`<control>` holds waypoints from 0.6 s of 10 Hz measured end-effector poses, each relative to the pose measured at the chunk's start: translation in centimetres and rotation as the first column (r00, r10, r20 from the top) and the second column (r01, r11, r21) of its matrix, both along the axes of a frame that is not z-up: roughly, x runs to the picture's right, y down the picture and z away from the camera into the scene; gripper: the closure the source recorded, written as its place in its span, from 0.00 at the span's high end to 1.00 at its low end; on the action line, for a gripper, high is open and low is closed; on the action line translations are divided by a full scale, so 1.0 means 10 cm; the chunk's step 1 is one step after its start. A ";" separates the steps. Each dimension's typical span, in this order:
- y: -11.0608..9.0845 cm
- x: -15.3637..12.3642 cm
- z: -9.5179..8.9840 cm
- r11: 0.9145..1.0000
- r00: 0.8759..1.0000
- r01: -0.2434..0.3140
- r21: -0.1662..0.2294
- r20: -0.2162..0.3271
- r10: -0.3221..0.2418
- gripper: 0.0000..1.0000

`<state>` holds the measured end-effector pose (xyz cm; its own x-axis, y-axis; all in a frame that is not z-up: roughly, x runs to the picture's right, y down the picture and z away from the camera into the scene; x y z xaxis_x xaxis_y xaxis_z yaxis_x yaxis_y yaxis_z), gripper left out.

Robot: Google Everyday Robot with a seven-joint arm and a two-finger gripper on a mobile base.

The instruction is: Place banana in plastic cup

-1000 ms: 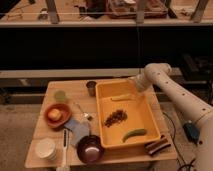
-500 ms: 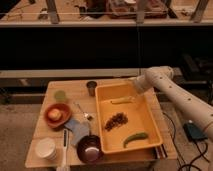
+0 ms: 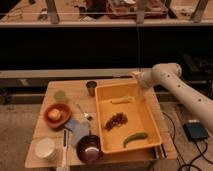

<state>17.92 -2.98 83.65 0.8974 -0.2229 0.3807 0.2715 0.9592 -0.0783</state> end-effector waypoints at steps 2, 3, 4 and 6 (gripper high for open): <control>0.19 0.01 0.01 0.998 1.000 0.010 -0.070 -0.025 -0.012 0.80; 0.34 0.01 0.04 0.995 0.999 0.018 -0.095 -0.040 -0.022 0.80; 0.55 0.02 0.11 0.992 0.998 0.028 -0.123 -0.060 -0.036 0.80; 0.88 -0.01 0.22 0.985 0.995 0.050 -0.163 -0.080 -0.063 0.80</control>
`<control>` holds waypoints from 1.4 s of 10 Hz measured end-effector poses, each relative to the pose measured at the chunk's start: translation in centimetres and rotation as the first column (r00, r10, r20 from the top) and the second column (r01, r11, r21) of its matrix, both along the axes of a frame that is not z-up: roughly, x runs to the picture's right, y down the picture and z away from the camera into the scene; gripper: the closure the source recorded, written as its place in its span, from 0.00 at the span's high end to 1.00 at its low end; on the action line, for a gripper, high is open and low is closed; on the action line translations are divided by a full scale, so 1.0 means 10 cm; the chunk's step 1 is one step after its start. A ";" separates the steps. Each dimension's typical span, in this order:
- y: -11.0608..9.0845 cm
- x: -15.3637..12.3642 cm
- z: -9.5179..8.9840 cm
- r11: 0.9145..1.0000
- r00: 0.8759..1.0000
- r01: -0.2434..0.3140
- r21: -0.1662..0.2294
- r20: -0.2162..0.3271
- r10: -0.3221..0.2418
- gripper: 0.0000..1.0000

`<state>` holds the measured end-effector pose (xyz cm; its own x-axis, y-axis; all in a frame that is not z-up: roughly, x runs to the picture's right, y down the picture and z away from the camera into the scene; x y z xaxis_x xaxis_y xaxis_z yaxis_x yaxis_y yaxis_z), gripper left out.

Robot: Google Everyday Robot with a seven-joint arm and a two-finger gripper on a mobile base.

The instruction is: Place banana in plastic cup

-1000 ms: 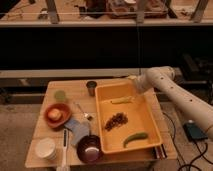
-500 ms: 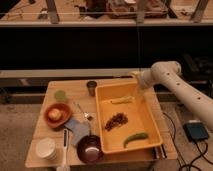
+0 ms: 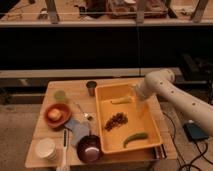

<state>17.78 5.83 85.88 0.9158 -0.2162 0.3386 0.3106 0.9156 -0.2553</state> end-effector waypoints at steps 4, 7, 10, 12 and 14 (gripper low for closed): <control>0.20 -0.19 0.26 0.998 0.999 0.046 -0.038 -0.011 -0.046 0.80; 0.14 -0.30 0.42 0.997 0.998 0.067 -0.040 -0.013 -0.067 0.57; 0.14 -0.29 0.58 0.996 0.997 0.076 -0.042 -0.023 -0.077 0.36; 0.15 -0.28 0.64 0.996 0.996 0.085 -0.034 -0.031 -0.086 0.46; 0.15 -0.26 0.65 0.996 0.996 0.083 -0.024 -0.034 -0.084 0.54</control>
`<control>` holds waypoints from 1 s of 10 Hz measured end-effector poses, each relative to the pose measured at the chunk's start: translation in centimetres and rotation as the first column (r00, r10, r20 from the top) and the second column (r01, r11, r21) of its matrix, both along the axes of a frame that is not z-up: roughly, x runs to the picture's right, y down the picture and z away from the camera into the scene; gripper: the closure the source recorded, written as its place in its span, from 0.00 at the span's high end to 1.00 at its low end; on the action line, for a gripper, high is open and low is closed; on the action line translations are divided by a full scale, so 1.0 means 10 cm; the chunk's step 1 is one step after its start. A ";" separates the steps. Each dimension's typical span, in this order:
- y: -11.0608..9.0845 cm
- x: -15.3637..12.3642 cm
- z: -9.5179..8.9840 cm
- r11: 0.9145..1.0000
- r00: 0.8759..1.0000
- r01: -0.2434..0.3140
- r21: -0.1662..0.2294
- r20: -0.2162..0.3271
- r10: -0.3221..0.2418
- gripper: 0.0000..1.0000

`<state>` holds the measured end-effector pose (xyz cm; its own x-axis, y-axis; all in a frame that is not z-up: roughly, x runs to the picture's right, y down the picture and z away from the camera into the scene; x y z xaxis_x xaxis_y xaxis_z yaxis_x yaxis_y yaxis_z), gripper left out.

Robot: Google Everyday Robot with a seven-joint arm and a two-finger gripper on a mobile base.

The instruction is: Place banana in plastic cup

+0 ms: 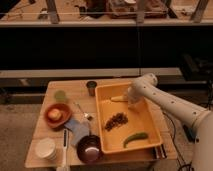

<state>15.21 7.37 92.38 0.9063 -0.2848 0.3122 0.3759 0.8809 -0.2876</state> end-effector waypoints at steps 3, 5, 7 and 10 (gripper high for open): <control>-0.06 0.00 -0.06 1.000 1.000 0.002 0.020 0.003 -0.002 0.54; -0.08 -0.03 -0.07 1.000 1.000 0.004 0.023 0.008 -0.004 0.54; -0.09 -0.07 -0.04 1.000 1.000 0.001 0.024 0.014 -0.002 0.54; -0.12 -0.11 0.04 0.999 1.000 -0.013 0.029 0.021 0.012 0.54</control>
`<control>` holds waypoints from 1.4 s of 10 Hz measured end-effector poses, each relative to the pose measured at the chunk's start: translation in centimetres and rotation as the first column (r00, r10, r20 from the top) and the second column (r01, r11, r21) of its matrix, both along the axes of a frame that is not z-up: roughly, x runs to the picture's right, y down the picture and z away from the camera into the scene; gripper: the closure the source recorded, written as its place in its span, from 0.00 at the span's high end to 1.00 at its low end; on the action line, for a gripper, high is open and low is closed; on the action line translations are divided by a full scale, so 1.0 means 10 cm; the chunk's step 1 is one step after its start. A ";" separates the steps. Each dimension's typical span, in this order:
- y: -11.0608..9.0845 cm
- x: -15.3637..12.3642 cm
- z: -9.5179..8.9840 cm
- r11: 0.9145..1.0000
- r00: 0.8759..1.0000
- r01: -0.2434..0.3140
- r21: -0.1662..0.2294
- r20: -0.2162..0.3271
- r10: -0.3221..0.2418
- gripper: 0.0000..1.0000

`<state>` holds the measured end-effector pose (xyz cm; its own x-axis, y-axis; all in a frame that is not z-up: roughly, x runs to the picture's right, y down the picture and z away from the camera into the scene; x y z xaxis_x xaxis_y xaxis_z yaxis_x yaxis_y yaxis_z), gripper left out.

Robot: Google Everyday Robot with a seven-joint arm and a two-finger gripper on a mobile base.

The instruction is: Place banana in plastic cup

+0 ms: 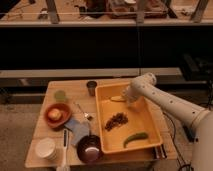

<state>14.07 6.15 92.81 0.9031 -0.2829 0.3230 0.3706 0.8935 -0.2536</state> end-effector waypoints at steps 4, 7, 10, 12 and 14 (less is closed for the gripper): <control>-0.05 0.04 0.15 1.000 1.000 -0.022 0.002 -0.002 0.022 0.54; -0.03 0.05 0.21 1.000 1.000 -0.023 -0.007 -0.005 0.023 0.53; -0.03 0.06 0.23 1.000 1.000 -0.017 -0.005 -0.006 0.017 0.31; 0.00 0.07 0.24 1.000 1.000 -0.014 -0.015 -0.007 0.014 0.10; 0.00 0.09 0.23 1.000 1.000 -0.015 -0.020 -0.009 0.015 0.01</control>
